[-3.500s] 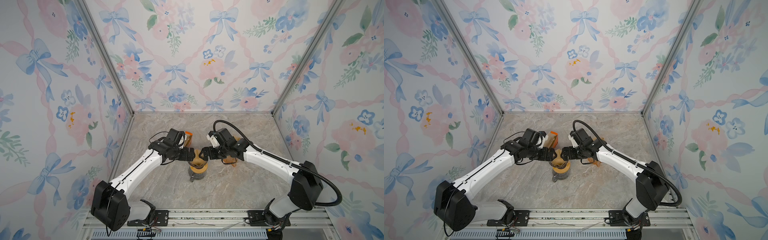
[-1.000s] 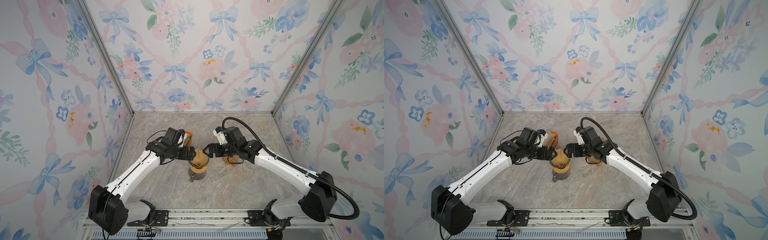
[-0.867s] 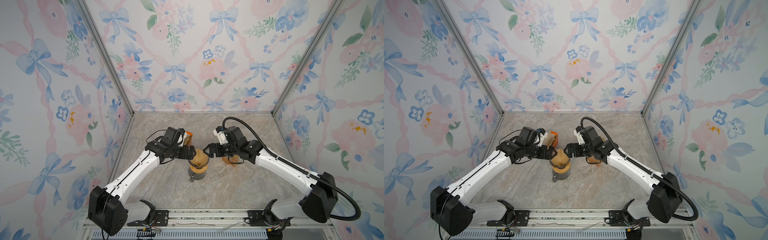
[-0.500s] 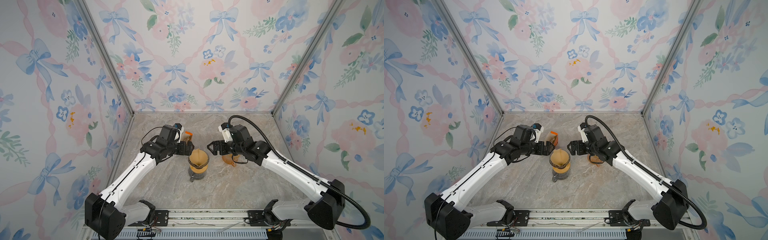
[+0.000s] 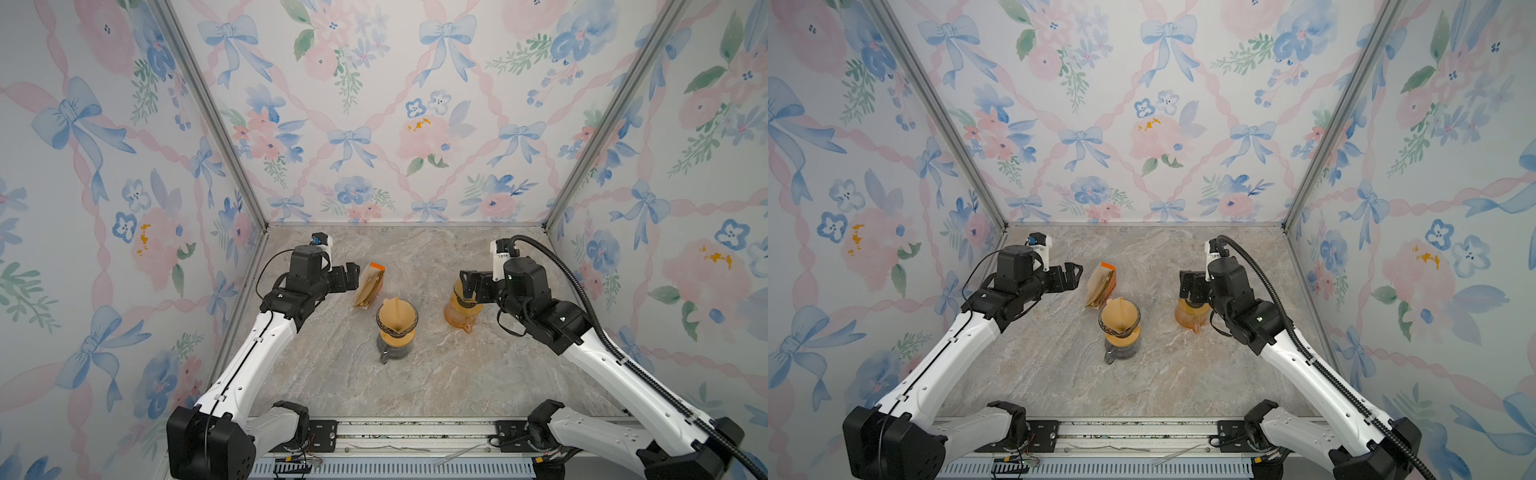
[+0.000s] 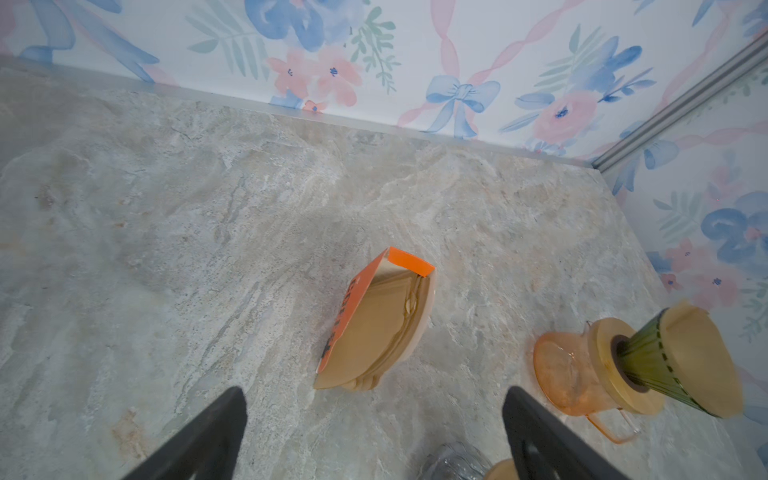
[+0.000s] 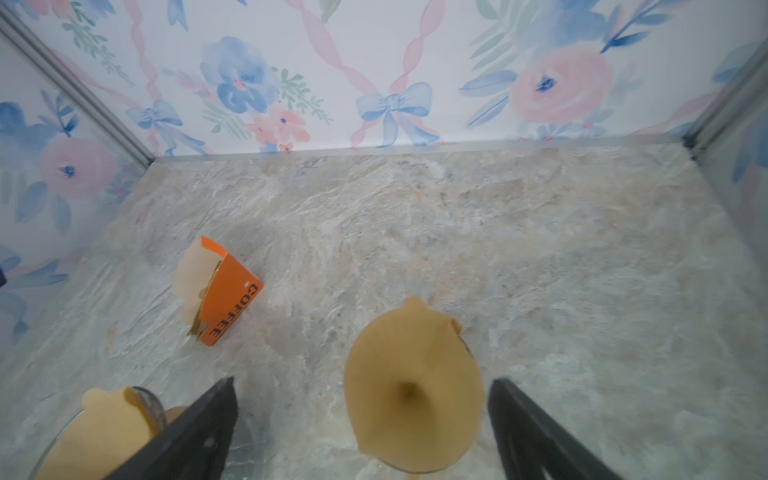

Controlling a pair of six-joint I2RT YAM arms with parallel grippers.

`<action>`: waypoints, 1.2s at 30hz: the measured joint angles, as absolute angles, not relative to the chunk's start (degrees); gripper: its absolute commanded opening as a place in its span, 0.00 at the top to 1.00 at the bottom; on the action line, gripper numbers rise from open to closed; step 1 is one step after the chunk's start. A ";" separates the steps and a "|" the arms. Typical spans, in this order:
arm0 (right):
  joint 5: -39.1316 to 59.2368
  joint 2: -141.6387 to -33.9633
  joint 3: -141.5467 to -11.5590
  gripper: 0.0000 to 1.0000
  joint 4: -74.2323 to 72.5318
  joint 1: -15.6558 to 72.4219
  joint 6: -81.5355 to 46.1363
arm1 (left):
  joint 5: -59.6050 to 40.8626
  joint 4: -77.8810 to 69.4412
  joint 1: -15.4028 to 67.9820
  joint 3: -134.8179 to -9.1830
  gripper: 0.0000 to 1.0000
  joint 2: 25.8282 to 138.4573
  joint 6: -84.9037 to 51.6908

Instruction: Place the coffee filter in the dripper

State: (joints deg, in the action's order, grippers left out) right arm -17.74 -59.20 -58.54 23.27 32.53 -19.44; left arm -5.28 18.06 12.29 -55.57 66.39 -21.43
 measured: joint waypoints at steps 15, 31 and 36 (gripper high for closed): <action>-25.39 -56.12 -47.13 0.04 20.91 19.77 -15.79 | 8.82 -14.15 6.50 -24.80 0.02 61.76 -14.70; -25.32 -56.16 -40.36 0.04 13.37 17.96 -13.63 | 11.62 -49.25 5.15 -14.06 0.02 76.82 -4.60; -25.32 -56.16 -37.78 0.04 9.54 17.39 -12.29 | 10.48 -58.52 4.67 -13.65 0.02 81.54 -2.28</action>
